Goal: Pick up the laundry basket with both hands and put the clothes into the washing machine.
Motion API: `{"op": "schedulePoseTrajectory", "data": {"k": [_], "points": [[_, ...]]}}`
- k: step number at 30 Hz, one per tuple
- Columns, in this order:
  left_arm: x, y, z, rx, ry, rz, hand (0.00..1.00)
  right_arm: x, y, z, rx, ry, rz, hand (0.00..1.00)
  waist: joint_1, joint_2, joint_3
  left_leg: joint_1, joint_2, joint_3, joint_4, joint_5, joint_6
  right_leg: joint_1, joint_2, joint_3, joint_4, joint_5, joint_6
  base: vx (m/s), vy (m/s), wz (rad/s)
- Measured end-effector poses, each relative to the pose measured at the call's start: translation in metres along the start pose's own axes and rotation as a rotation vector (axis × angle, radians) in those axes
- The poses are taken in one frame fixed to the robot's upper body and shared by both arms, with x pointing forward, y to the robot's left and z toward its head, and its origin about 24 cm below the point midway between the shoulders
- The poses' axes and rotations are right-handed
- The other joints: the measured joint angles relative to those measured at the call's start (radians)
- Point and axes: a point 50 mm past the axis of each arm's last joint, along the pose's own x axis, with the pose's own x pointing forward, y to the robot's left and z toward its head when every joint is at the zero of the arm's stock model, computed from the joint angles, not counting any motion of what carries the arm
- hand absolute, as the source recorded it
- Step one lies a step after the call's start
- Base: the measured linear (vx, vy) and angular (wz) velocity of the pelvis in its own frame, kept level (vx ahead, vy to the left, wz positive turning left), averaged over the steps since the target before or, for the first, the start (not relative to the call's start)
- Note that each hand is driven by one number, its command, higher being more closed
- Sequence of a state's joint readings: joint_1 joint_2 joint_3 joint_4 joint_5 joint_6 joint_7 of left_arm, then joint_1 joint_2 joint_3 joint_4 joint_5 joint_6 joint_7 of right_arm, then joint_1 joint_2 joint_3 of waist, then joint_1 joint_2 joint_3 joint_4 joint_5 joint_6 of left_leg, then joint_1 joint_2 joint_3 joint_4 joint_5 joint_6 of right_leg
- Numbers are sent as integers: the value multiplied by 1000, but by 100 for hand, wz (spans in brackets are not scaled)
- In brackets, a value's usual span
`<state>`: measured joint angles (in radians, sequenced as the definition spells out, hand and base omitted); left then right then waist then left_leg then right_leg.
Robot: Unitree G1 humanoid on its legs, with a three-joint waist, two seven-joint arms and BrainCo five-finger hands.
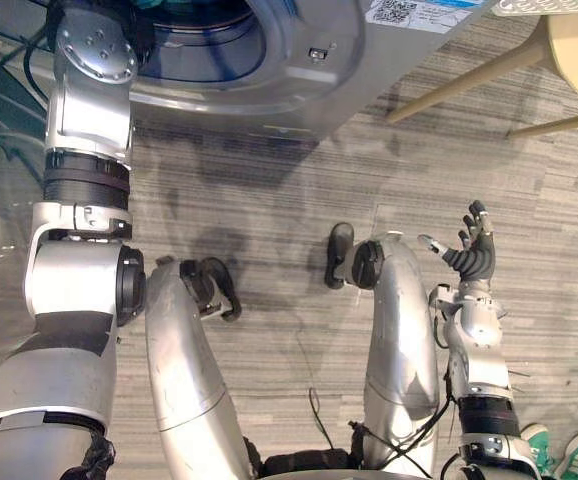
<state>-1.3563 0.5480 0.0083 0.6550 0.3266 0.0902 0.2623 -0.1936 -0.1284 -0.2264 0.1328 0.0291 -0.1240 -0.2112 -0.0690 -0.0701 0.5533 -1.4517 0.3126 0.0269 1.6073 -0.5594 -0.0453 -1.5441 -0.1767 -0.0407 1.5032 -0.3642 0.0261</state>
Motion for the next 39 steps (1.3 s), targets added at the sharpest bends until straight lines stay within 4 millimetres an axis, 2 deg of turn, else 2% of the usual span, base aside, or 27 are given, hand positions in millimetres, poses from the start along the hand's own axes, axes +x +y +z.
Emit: {"op": "schedulePoseTrajectory", "data": {"k": [4,7,9,10,11,13,15,16,18,19,20,21,23,24,26,27,29,30,32,35,36,39], "points": [[-3,16,17,-84,-93,117,0,-1,-2,-1,-1,0,-7,0,2,-1,-1,4,-16,-9,-40,25,0,19,-13,-16,-34,2,-2,20,-12,11],[-14,24,5,-136,-79,181,0,-2,-1,-3,1,8,-7,0,10,0,-2,27,-18,-10,-69,33,-8,45,-16,-26,-54,2,-4,48,-22,7],[-36,15,-28,-205,25,188,0,-4,-1,-15,-6,62,-10,0,32,1,-3,85,-19,-18,-116,42,-21,111,-17,-49,-93,0,-7,66,-35,6],[-43,10,-37,-227,56,179,0,-5,0,-18,-7,80,-10,0,34,1,-3,104,-20,-20,-131,45,-24,133,-17,-56,-105,-1,-9,64,-42,16],[-61,-2,-56,-267,124,143,0,-7,1,-25,-3,116,-11,0,40,0,-5,151,-24,-26,-166,55,-31,189,-19,-72,-136,-3,-12,69,-51,23],[-89,-22,-79,-333,230,96,0,-10,2,-31,-2,147,-13,0,44,1,-7,221,-37,-25,-226,73,-36,264,-26,-85,-179,-5,-14,72,-63,29],[-148,-57,-108,-441,405,3,0,-18,2,-43,-11,211,-14,0,58,1,-12,361,-52,-19,-334,100,-48,407,-33,-109,-263,-7,-16,71,-82,32],[-165,-66,-115,-467,458,-19,0,-20,0,-48,-19,235,-15,0,63,1,-16,401,-54,-17,-365,106,-51,448,-34,-117,-289,-8,-17,70,-89,27],[-250,-87,-148,-493,712,-107,0,-38,-11,-70,-67,343,-31,0,83,-3,-113,512,-72,1,-497,139,-62,554,-37,-142,-388,-8,-17,97,-86,25],[-269,-88,-154,-489,770,-120,0,-42,-15,-74,-81,362,-35,0,85,-2,-121,554,-76,3,-532,148,-66,596,-38,-148,-414,-8,-17,141,-94,31],[-306,-86,-165,-467,874,-142,0,-49,-18,-83,-103,406,-36,0,87,-2,-127,649,-87,6,-598,166,-73,691,-38,-161,-464,-3,-24,162,-94,25],[-322,-84,-169,-457,917,-160,0,-53,-19,-88,-112,433,-36,0,89,-1,-137,689,-88,7,-629,173,-78,731,-37,-171,-489,0,-29,210,-98,22],[-377,-74,-182,-408,1063,-242,0,-73,-28,-108,-145,538,-41,0,97,0,-201,820,-95,15,-760,208,-85,862,-33,-201,-596,15,-26,177,-55,20],[-389,-73,-185,-402,1098,-268,0,-78,-31,-112,-153,565,-42,0,101,2,-214,856,-100,17,-795,219,-84,897,-32,-207,-625,20,-24,183,-17,17],[-427,-66,-193,-380,1219,-345,0,-93,-38,-127,-173,657,-32,0,111,8,-250,984,-103,43,-913,251,-82,1017,-15,-213,-735,53,-12,188,25,-5],[-455,-60,-197,-359,1304,-404,0,-105,-43,-138,-181,724,-27,0,112,20,-297,1055,-100,62,-994,273,-78,1084,2,-220,-826,86,-2,139,56,-17],[-475,-56,-200,-342,1372,-454,0,-118,-50,-147,-182,788,-40,0,111,32,-333,1127,-101,84,-1082,300,-73,1156,15,-226,-924,122,9,142,69,-15],[-490,-53,-203,-326,1425,-497,0,-131,-61,-155,-158,853,-77,0,110,43,-374,1191,-101,105,-1166,329,-69,1217,26,-228,-1021,162,19,143,82,-16],[-503,-44,-209,-267,1468,-547,0,-146,-73,-164,-134,927,-132,0,108,54,-424,1276,-113,147,-1288,370,-65,1282,42,-207,-1146,217,34,186,113,-32],[-511,-35,-215,-205,1490,-597,0,-161,-83,-173,-114,1006,-173,0,100,65,-465,1352,-135,177,-1407,417,-61,1334,54,-187,-1260,274,42,139,71,-30],[-512,-30,-217,-175,1492,-614,0,-166,-84,-176,-118,1031,-176,0,85,72,-467,1387,-140,193,-1448,431,-59,1365,60,-175,-1309,301,46,135,76,-45],[-515,-23,-222,-111,1492,-656,0,-178,-81,-182,-114,1088,-175,0,79,81,-473,1446,-151,270,-1469,432,-59,1406,87,-99,-1403,361,52,92,76,-70]]}}
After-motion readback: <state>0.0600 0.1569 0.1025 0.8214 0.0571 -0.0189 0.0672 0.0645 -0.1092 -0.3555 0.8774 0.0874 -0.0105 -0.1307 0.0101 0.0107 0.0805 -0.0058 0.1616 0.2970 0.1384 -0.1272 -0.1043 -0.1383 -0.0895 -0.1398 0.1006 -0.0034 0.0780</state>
